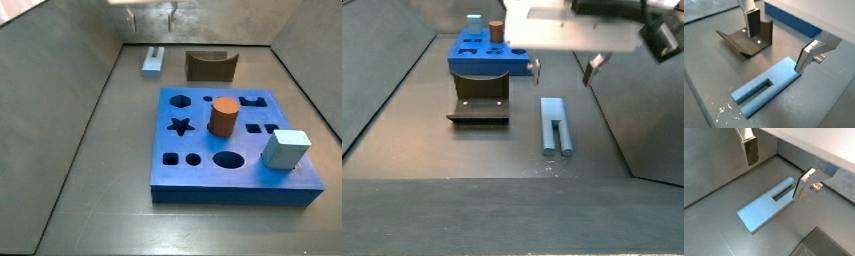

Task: Pick up the square-circle object. Move up. Rotate the square-circle object. Place the square-circle object on the fixture. Regrasp the square-circle object. Move to above the board. Insert the square-circle object.
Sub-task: Rotate the square-circle object.

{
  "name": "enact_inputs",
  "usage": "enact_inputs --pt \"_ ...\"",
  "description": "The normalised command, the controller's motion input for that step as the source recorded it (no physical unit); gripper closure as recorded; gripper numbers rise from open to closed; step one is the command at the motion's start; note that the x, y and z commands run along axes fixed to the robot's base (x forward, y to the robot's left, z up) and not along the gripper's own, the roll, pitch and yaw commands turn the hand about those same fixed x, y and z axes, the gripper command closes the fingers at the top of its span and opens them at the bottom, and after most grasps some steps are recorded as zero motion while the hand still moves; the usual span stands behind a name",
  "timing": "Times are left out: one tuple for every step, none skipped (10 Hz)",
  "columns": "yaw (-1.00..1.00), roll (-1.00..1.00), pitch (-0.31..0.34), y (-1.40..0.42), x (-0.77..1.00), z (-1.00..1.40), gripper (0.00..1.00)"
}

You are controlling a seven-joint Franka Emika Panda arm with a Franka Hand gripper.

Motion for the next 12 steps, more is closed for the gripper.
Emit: enact_inputs --pt "1.0 0.0 0.001 -0.01 0.0 -0.19 0.0" --pt "1.0 0.0 0.001 -0.01 0.01 -0.28 0.0" --pt "1.0 0.0 0.0 0.0 0.04 -0.18 0.0" --pt "1.0 0.0 0.0 -0.01 0.03 -0.12 0.0" --pt "1.0 0.0 0.001 -0.01 0.02 -0.06 0.0" --pt "1.0 0.0 0.001 -0.01 0.02 -0.06 0.0" --pt "1.0 0.0 0.001 -0.01 0.02 -0.05 0.0" --pt "1.0 0.0 0.001 -0.01 0.02 -0.05 0.0" --pt "1.0 0.0 0.0 -0.01 0.02 -0.05 0.0" --pt "1.0 0.0 0.0 -0.01 0.02 -0.05 0.0" --pt "1.0 0.0 0.0 -0.01 0.02 -0.04 0.0" --pt "1.0 0.0 0.0 -0.01 0.02 -0.04 0.0"
